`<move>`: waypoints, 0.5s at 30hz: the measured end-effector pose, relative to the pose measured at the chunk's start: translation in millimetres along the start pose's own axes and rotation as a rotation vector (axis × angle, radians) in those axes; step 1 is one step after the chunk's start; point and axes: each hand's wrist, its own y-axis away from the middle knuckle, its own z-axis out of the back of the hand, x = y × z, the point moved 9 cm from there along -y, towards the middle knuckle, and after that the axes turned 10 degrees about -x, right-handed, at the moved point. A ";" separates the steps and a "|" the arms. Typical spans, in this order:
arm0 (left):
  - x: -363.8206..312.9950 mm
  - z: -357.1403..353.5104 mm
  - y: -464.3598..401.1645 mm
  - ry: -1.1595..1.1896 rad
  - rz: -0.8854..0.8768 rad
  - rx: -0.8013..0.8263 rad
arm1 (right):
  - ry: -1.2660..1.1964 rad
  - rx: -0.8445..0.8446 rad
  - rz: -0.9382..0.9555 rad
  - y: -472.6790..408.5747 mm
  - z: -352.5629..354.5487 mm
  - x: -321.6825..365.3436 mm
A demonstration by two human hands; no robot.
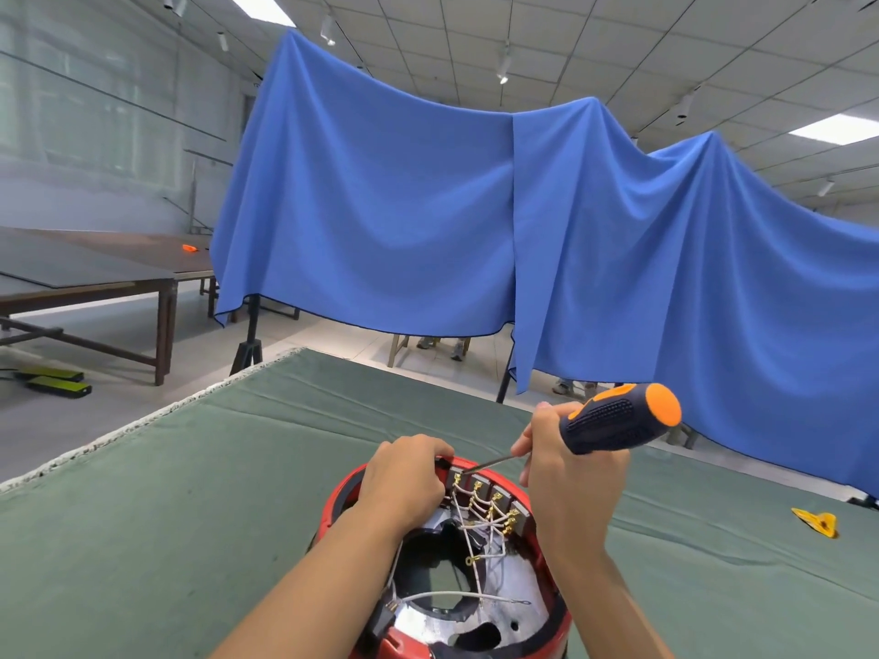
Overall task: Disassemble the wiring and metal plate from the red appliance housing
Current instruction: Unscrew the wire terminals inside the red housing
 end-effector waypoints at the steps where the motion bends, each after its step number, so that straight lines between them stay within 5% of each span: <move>1: -0.1 -0.4 0.2 0.000 0.004 0.002 | 0.001 0.002 -0.002 0.2 0.0 -0.1; 15: 3.1 -0.7 -1.6 -0.004 0.022 -0.024 | -0.048 -0.024 0.029 0.0 3.3 5.7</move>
